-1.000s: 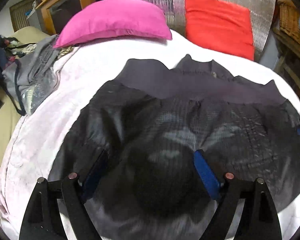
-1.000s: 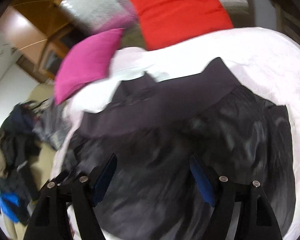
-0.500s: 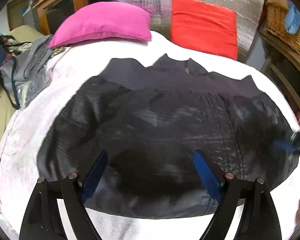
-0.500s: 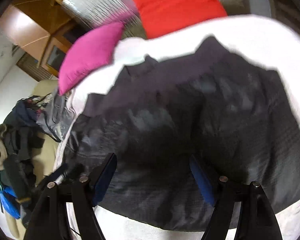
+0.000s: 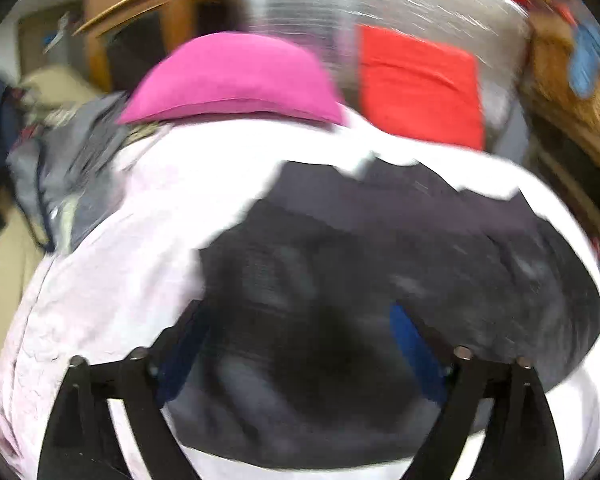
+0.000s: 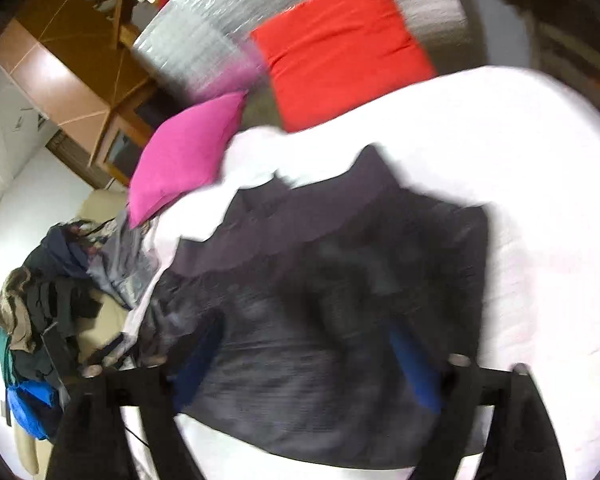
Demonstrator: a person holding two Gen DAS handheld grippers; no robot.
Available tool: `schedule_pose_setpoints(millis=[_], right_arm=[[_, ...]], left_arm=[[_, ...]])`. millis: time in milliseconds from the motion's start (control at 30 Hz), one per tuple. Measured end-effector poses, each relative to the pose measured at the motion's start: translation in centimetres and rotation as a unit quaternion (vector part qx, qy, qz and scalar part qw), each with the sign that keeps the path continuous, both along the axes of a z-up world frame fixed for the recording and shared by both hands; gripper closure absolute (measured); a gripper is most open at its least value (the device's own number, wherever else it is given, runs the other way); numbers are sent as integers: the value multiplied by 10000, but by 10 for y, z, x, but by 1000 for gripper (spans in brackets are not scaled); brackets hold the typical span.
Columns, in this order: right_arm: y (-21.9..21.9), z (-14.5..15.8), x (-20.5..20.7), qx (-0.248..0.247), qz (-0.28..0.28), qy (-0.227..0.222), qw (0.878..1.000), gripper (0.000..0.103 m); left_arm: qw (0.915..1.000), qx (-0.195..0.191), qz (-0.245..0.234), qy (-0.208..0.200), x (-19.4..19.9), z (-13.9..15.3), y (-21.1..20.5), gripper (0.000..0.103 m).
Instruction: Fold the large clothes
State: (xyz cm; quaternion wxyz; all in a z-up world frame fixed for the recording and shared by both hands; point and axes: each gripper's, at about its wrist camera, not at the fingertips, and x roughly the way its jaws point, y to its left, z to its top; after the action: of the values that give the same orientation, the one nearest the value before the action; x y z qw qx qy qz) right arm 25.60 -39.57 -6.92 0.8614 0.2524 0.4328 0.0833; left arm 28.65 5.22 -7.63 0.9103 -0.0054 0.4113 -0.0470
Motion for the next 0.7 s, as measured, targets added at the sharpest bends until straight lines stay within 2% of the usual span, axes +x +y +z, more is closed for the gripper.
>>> schedule_pose_setpoints(millis=[67,167,200,267,333,367,433,467,500,533,567,633,700], right_arm=[[-24,-18,4,57,-12,339,9994,0],[-52,-53,8,482,-109,747,9960,0],[-59,-64,10,684,-166,833,9940,0],[-67,-80,16,1114,-208,952,9890,0],[-58,-91,23,1335,4,1047,9855,0],[-50,-95,29,1235,122,1142,9857,0],[-33,-94,37,994,262,1099,9886,1],[-26,-92,41,969,384,1082,9886,13],[-19,-94,45,912,474,1197,9875,63],[-11,-93,49,771,503,1286,9874,66],[1,-83,50,395,610,1233,9897,77],[12,-64,48,56,671,1117,9915,85],[13,-36,42,-31,614,875,9943,91]], left_arm=[[9988,-327,177,320,18,-9,33,6],[9860,-1131,308,1188,53,-42,69,6],[9831,-1243,308,1312,58,-49,71,6],[9729,-1555,-62,1712,68,-70,64,6],[9633,-1625,-238,2123,74,-89,54,6],[9689,-1519,-231,1937,73,-88,49,5],[9687,-1550,-260,1919,74,-88,45,9],[9680,-1606,-296,1906,73,-88,42,30],[9682,-1572,-305,1920,74,-87,40,37],[9705,-1483,-296,1880,73,-84,37,54],[9695,-1530,-339,1886,73,-81,35,73],[9734,-1407,-275,1788,72,-72,33,81],[9772,-1327,-229,1643,67,-58,31,85]])
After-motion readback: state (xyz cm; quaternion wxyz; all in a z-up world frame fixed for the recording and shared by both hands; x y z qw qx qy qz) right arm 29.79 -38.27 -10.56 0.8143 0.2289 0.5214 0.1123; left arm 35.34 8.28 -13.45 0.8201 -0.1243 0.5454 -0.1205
